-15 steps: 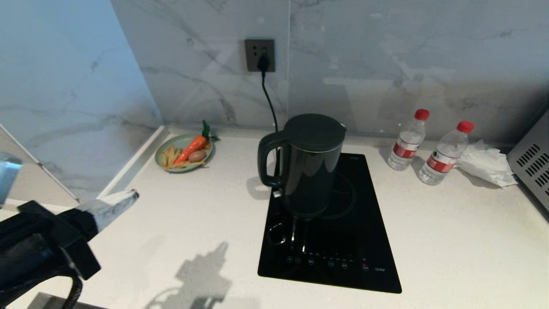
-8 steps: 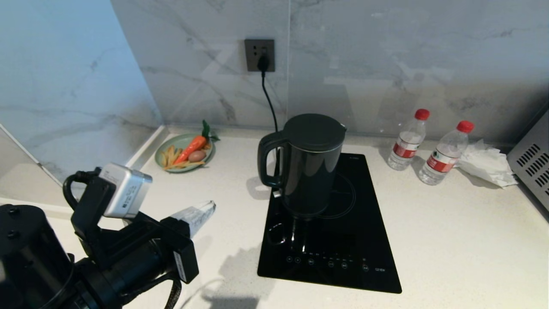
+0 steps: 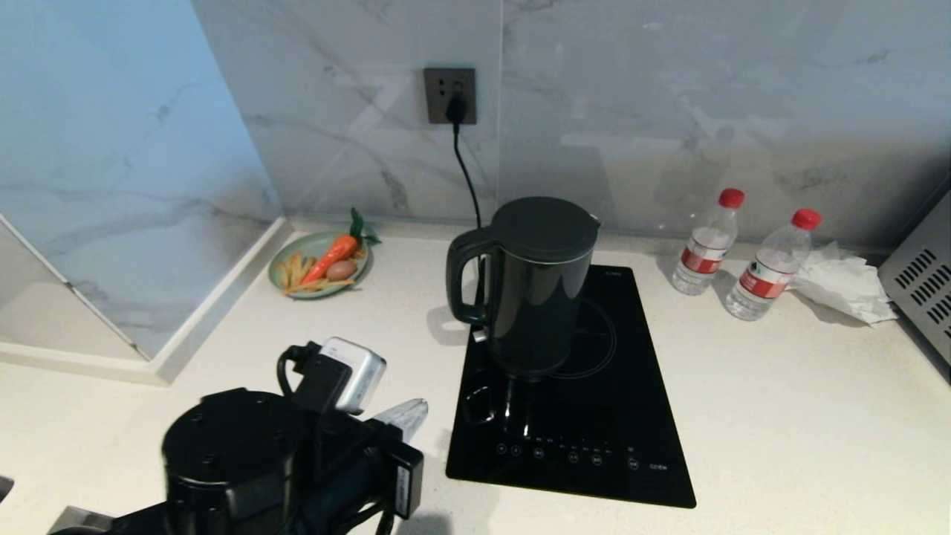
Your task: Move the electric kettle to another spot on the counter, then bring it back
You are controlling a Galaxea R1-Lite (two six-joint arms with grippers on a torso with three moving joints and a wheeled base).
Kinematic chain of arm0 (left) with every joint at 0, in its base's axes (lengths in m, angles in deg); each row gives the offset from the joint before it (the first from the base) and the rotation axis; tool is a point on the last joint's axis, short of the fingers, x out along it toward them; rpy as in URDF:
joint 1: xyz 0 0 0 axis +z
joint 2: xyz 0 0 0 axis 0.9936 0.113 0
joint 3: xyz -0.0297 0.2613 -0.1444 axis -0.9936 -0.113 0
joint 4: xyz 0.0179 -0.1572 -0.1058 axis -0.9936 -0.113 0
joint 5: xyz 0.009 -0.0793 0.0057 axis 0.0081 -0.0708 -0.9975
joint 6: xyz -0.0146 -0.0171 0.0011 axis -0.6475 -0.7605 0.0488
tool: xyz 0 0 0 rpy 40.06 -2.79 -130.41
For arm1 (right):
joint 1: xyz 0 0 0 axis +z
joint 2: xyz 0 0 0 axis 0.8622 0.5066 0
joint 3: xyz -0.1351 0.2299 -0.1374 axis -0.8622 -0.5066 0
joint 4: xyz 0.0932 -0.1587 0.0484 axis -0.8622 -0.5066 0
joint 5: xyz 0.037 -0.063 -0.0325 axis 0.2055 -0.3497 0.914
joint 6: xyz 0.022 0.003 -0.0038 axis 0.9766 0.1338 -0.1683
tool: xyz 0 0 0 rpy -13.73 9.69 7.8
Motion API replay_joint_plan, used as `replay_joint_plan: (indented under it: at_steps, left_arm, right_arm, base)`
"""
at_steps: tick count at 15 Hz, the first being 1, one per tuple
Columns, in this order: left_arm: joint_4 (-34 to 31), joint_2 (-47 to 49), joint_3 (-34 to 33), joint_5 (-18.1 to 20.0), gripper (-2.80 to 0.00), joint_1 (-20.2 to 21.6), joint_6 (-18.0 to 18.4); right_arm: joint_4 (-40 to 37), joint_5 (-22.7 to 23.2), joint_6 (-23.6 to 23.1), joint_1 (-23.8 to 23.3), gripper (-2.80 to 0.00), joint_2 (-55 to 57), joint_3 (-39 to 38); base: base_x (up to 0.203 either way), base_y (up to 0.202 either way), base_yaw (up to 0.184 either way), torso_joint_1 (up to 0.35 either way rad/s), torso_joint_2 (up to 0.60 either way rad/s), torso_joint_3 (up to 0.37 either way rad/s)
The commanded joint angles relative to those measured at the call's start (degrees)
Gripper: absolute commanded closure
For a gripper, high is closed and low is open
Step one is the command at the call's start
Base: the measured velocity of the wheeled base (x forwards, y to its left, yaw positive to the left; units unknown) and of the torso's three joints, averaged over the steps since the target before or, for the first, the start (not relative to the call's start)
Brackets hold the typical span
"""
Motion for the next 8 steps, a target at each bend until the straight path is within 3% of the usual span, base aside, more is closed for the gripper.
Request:
replay_joint_plan:
  at_steps: [1,4,8]
  left_arm:
    - [5.21,12.63,2.42,-2.38,0.00,-0.34,-0.31]
    - [13.83,21.73,7.94,-5.79,0.00,0.01,1.64]
    - [13.45,24.83,12.41,-6.33,0.00,2.53,5.25]
  right_arm:
    - [0.04,0.00,-0.02,0.00,0.00,0.00,0.04]
    - [0.04,0.00,-0.02,0.00,0.00,0.00,-0.05]
    - [0.04,0.00,-0.02,0.00,0.00,0.00,-0.03]
  base:
    - [0.000,0.000,0.000,0.000,0.00,0.000]
    - [0.000,0.000,0.000,0.000,0.00,0.000]
    - [0.000,0.000,0.000,0.000,0.00,0.000]
